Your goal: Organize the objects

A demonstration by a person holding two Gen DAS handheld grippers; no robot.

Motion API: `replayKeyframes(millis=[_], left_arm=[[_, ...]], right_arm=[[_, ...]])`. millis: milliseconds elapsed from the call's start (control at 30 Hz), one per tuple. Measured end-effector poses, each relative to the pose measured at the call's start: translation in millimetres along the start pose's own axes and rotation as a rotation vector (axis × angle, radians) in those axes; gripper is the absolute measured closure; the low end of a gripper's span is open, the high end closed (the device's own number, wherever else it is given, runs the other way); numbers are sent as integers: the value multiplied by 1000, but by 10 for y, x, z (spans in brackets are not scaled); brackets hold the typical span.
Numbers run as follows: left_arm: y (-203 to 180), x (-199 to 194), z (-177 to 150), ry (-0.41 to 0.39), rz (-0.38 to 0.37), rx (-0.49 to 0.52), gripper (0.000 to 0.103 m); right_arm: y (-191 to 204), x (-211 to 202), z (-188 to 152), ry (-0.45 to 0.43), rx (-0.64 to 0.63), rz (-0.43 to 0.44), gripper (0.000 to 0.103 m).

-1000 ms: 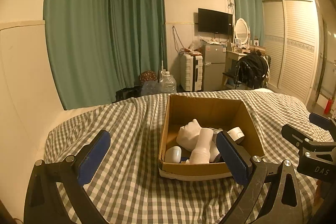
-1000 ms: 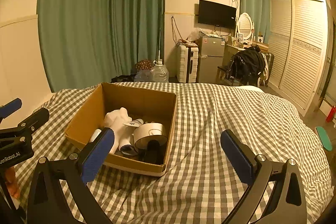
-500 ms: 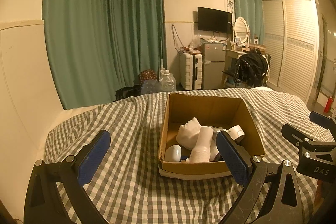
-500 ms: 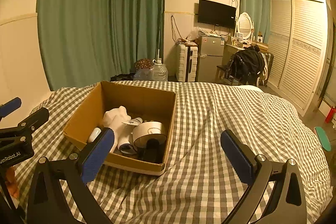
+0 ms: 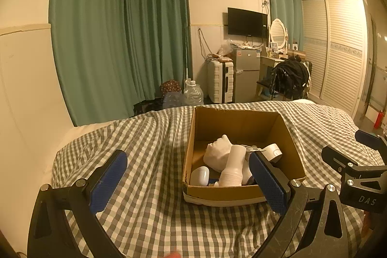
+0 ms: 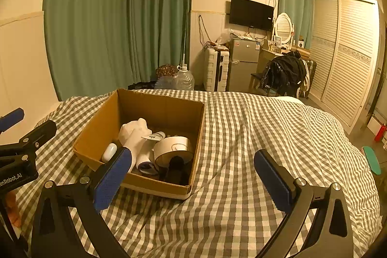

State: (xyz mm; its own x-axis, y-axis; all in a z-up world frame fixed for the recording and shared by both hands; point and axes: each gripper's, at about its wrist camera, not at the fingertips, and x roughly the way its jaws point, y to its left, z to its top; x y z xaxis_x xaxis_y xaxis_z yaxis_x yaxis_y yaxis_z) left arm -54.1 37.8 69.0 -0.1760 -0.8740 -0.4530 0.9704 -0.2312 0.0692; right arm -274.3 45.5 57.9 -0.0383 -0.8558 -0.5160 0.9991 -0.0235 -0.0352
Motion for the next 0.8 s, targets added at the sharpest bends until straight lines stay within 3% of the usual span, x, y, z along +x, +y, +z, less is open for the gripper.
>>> replayKeyframes(millis=[800], left_arm=[[-12, -7, -6, 5, 18, -10, 0]], right_arm=[[3, 2, -24, 4, -1, 0, 1]])
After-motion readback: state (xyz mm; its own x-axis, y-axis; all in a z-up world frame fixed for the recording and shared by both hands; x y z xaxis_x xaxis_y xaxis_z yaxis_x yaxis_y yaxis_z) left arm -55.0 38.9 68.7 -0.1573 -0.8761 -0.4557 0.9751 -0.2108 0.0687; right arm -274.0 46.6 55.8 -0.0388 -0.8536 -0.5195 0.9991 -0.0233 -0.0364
